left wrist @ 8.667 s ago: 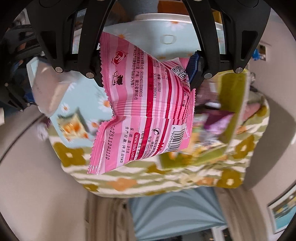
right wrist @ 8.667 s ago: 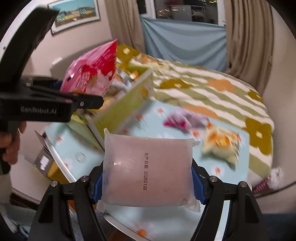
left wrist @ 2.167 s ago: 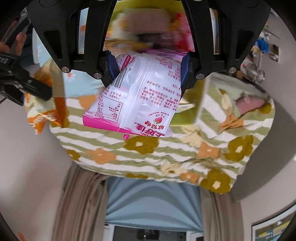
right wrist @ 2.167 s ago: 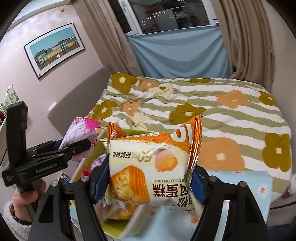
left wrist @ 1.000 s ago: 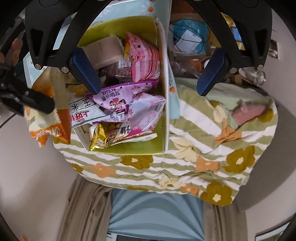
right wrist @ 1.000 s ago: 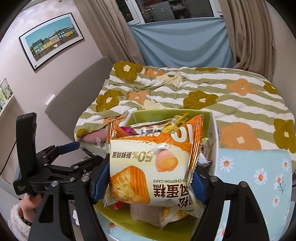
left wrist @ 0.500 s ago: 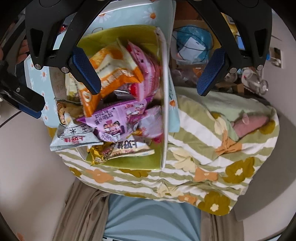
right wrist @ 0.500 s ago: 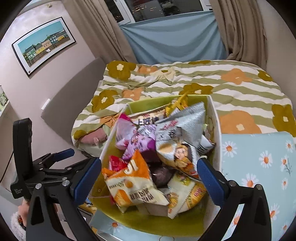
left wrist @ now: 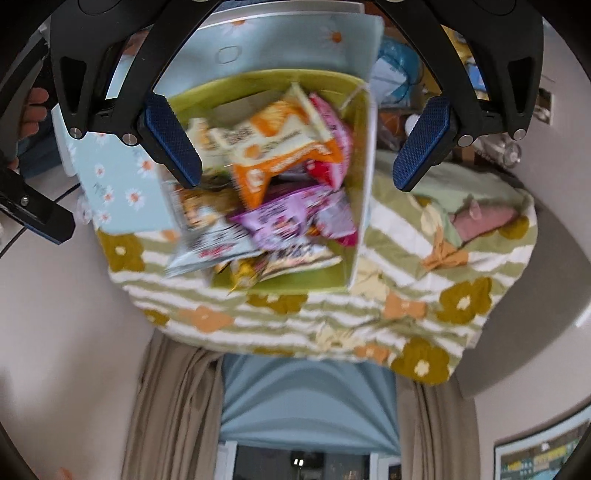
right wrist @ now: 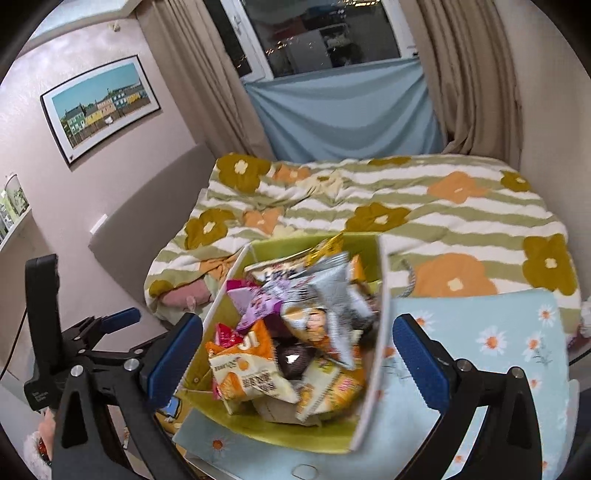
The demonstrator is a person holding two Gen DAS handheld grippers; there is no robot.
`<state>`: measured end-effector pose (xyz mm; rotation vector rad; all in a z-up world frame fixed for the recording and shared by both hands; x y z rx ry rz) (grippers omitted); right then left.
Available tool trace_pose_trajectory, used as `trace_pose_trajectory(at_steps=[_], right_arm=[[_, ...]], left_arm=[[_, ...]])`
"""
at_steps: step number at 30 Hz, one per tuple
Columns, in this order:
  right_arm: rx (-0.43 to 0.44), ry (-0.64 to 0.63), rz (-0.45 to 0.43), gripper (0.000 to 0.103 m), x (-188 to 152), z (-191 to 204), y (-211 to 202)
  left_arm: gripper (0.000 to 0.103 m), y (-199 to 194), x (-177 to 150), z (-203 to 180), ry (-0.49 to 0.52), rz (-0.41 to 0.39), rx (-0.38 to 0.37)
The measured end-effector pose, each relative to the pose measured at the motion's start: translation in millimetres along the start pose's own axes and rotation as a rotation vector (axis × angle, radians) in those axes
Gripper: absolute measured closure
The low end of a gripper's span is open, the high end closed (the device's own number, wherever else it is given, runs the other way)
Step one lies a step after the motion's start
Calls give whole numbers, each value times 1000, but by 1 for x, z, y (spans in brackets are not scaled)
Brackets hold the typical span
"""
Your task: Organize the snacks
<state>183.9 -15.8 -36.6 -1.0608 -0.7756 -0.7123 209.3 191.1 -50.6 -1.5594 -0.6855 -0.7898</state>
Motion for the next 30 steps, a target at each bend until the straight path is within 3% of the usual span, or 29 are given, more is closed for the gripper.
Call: trace_pose_trajectory(at_steps=[9,18,30], right_arm=[[-188,-70,-79,0,1,-32,-78],[-354,-142,-86,0,-25,-60,-127],[-408,-112,-87,0,-45,-84,-159]], left_arm=[[0,-65,-5,-61,36,-145,45],[0,-90,-35,-108,93,-189,57],[0,-105,-51,-134,100,-192,34]])
Point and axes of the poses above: each gripper's, at about its wrist camera, not at the fingertips, and y roughly the way its jaws point, z to its left, x to its top, the point moved 2 cm from there along y, roughly the way its jaws point, and after that the axes turned 10 degrees about -z, right-handed, at the moved point
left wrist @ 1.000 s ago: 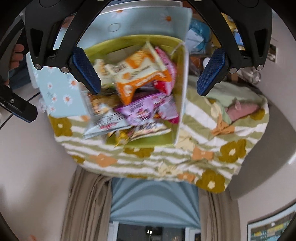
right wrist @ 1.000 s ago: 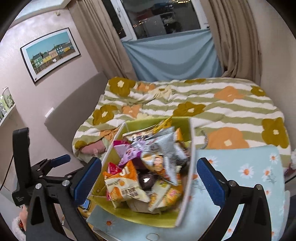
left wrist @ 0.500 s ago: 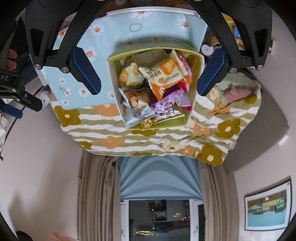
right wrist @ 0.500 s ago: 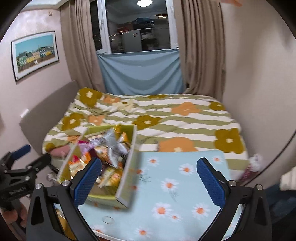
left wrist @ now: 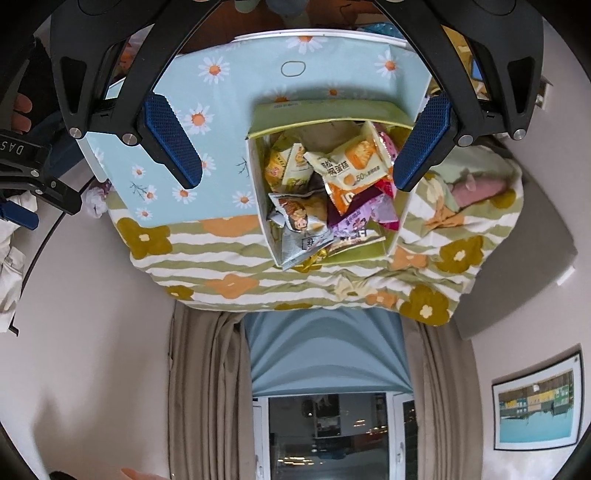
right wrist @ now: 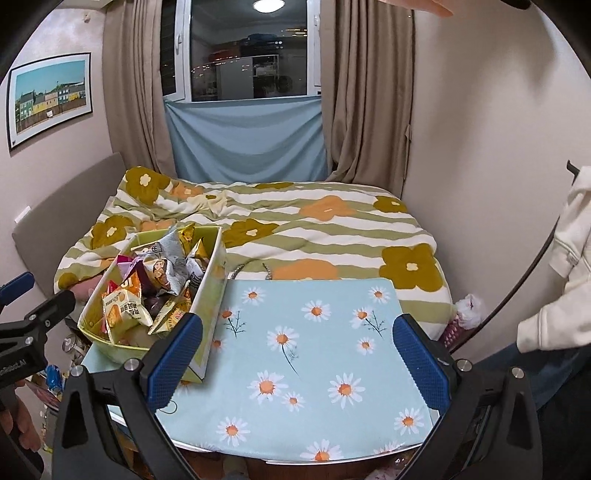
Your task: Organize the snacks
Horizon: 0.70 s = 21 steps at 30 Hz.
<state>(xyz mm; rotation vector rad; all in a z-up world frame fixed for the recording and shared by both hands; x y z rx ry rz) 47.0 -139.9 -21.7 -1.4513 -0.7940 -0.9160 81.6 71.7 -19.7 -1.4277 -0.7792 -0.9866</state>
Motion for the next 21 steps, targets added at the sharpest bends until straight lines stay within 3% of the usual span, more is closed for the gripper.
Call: trace_pose_trajectory(at_steps=[21], right_arm=[[1,9,-2,0,-1,-4,-5]], left_arm=[[0,-5,0,-4,4,-10,-5]])
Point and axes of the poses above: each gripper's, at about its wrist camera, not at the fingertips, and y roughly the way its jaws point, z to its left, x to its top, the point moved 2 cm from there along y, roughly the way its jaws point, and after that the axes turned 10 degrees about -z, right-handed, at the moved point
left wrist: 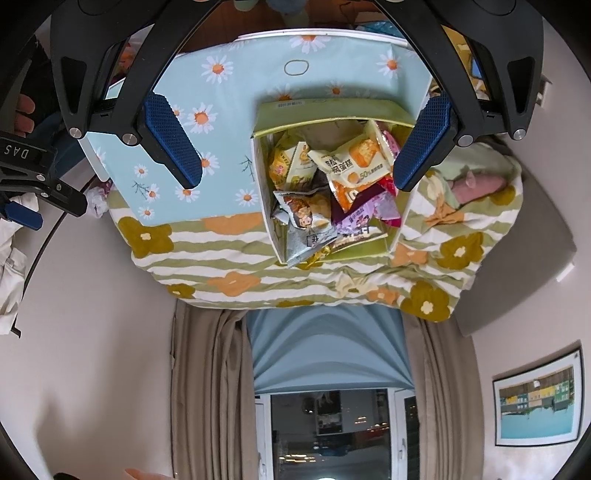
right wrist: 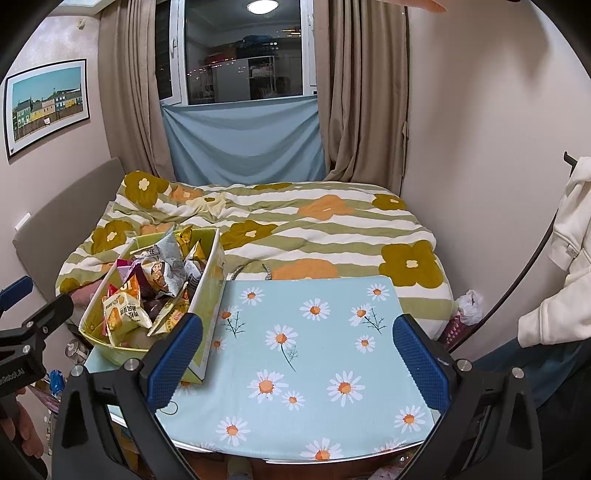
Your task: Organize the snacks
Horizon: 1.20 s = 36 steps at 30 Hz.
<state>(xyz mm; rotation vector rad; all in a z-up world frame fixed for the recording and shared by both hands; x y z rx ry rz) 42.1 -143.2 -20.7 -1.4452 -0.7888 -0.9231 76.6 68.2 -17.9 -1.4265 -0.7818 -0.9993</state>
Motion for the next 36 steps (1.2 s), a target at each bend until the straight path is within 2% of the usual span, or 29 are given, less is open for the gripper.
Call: trace_pose_trajectory(at_steps=[24,36], right_arm=[[-13,14,9,0,6,4,5],[-28,27,-33,0,13,7,8]], left_arm=[[0,5,8,4,-7,-3,11],[0,4,14,-3,-12,-36,43]])
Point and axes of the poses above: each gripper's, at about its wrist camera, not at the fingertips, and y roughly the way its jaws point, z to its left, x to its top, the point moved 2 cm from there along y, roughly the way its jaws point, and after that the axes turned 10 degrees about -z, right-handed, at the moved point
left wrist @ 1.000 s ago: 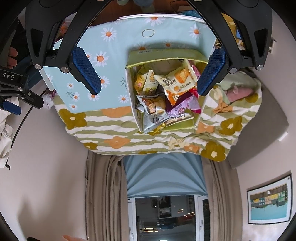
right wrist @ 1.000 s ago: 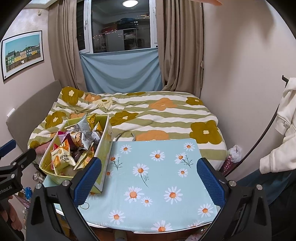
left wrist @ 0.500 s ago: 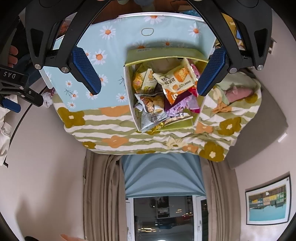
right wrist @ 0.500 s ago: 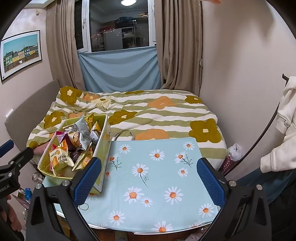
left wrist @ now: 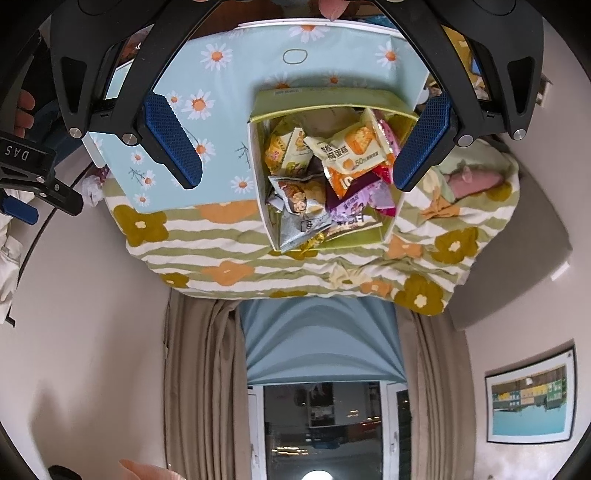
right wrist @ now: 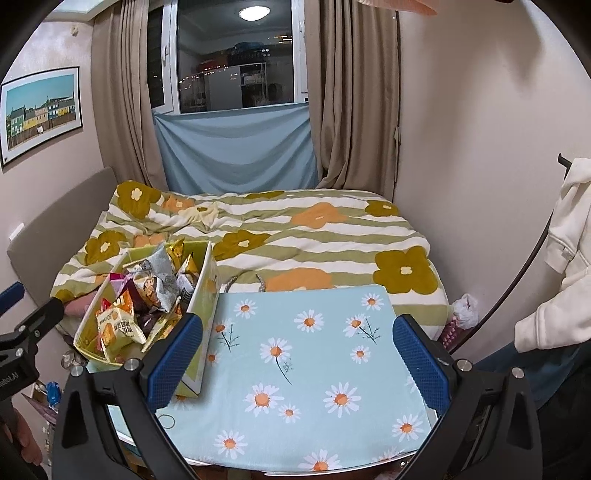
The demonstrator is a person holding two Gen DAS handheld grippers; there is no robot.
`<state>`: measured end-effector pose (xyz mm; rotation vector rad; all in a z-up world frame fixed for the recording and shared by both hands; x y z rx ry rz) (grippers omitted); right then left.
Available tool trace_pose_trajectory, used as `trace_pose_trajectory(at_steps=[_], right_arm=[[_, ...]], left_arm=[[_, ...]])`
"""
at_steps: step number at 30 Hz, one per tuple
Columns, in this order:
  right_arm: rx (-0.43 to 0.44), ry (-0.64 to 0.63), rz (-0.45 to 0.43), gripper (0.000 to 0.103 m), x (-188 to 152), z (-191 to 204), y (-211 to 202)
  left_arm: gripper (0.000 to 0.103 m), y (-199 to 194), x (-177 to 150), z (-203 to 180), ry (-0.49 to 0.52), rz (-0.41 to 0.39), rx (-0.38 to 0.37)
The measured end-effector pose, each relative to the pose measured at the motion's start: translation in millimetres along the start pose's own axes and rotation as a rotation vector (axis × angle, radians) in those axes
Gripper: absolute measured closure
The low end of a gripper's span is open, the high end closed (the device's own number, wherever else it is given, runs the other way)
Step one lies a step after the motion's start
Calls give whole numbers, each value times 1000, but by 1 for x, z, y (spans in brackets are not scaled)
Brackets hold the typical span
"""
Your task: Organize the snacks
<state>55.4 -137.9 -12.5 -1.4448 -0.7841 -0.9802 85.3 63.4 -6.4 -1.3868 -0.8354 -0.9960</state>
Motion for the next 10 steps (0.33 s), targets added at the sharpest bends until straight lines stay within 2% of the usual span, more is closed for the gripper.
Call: trace_pose_trajectory(at_steps=[4,10], right_arm=[[0,5,-6,0,0,-1,-1],[0,14,-15,0,-1,-2,-7]], left_arm=[[0,-1,0,1,2,-5,24],[0,-5,-6,3,-25,1,5]])
Point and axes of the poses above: each gripper's, at about its wrist camera, not at the fingertips, and y roughly the way its jaws point, z to its left, x to its top, the point moved 2 cm from there along y, roughly the way its jaws point, and after that the axes turned 10 degrees about -z, right-handed, at the moved point
